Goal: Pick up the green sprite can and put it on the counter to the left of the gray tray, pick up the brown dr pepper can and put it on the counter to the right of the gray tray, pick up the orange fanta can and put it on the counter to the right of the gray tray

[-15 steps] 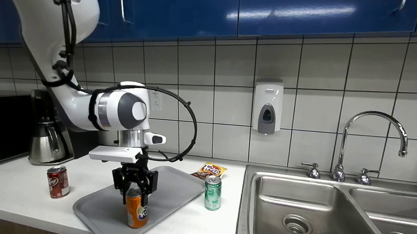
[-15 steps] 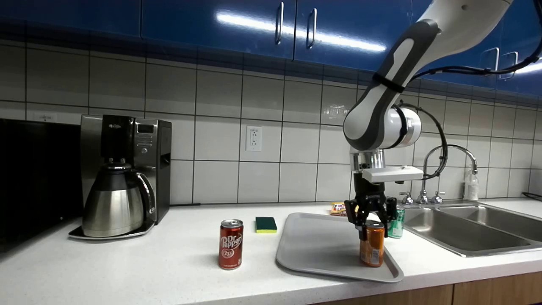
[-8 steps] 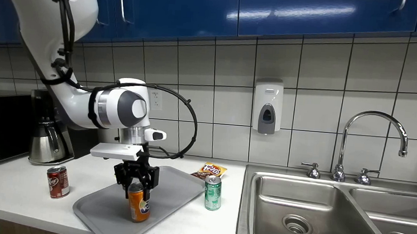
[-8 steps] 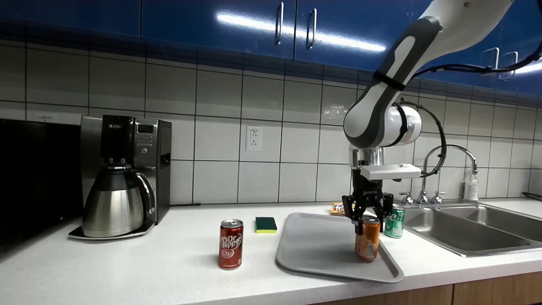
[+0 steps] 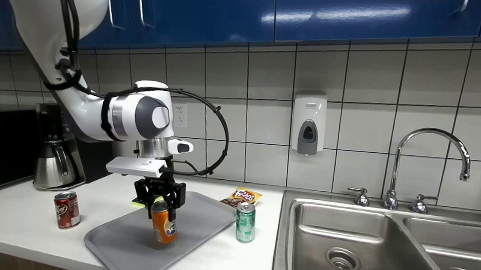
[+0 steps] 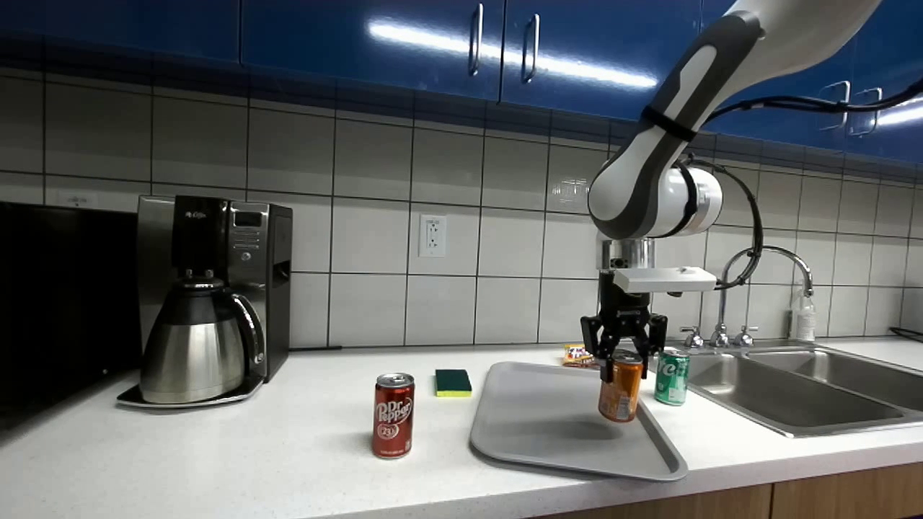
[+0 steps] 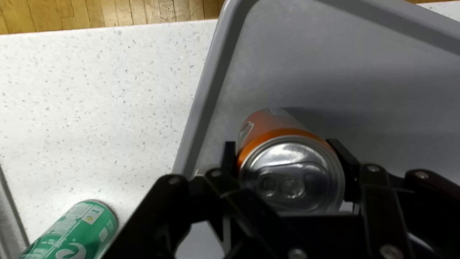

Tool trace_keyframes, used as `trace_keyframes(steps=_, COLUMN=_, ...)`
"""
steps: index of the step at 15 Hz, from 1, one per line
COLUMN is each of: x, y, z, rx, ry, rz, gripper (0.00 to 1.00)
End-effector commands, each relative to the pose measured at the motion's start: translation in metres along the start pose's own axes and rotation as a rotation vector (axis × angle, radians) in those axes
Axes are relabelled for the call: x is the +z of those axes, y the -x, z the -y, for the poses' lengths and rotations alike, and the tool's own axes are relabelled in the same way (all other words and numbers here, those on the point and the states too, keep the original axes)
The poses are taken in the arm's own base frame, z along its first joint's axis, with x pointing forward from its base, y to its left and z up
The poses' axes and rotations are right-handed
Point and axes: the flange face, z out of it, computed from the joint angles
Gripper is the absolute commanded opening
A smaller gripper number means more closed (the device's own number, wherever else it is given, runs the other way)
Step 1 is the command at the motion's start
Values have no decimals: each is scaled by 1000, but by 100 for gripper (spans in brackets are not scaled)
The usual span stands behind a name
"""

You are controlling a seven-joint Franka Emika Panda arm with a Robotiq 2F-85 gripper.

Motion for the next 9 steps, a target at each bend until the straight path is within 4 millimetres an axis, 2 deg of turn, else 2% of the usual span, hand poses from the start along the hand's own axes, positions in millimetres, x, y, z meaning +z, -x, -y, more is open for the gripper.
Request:
trace_keyframes(steps=1, x=-17, y=2, z=-17, rx=37, ry=-9, rz=-28, gripper=38)
trace_keyframes(steps=9, x=-22, y=8, z=-55, rx=123, ry=-15, rz=-41, gripper=38)
